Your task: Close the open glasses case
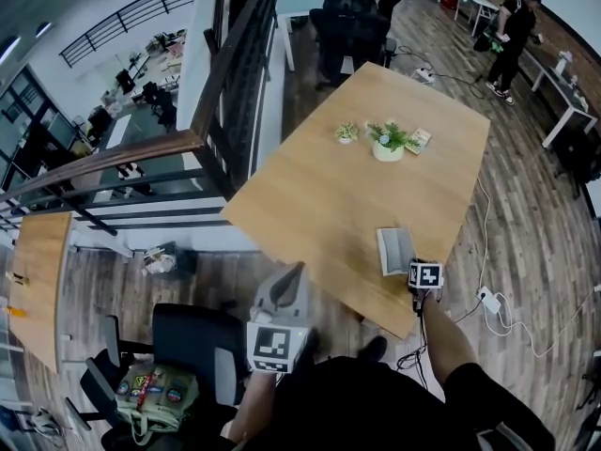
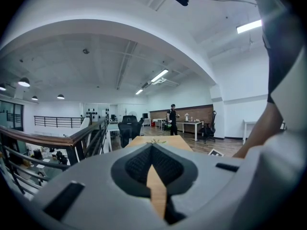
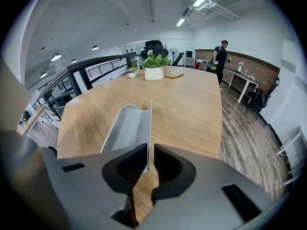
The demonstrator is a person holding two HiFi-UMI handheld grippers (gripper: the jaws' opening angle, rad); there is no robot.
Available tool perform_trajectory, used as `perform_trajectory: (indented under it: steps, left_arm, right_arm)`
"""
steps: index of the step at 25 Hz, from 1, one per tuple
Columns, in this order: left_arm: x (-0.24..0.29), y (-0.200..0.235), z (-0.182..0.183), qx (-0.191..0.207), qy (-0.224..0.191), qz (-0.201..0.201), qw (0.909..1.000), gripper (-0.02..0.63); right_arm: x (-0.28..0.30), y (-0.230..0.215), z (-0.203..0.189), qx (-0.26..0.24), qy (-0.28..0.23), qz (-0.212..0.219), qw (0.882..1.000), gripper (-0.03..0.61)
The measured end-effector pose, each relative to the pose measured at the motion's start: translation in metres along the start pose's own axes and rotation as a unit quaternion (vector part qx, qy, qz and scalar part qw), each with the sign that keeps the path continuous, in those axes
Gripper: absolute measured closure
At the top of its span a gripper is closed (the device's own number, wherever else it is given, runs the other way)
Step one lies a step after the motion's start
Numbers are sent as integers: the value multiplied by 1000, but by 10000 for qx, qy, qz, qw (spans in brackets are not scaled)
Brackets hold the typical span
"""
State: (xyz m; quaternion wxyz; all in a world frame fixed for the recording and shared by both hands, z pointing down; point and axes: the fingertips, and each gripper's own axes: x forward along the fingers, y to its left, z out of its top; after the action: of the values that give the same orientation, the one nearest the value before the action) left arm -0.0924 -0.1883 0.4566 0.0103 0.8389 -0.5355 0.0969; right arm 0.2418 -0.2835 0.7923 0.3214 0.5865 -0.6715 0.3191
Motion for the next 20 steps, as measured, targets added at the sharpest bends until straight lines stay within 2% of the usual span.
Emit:
perform_trajectory:
  steps: [7,13,15,17,20]
  left_arm:
    - [3,-2,-4,69,15,-71,9999,615]
    - [2,2,-5,81,36,-23,10000,615]
    - [1,3,-6,74,39,4,10000,615]
    - [-1,5,-6,20,52,42,10000,615]
    - [0,4,-8,-2,67,40,10000,615]
  right_arm:
    - [-3,4,4,-272,-171,-93,9994,549]
    - [-7,6,6,-716,-130,-306,9969,554]
    - [-6,9,7,-1144,-109,-415,9925,554]
    - [-5,16,11,-2029,-152,-668,9768,552]
    - [-7,28,11,-3414,-30,-1209,9321,548]
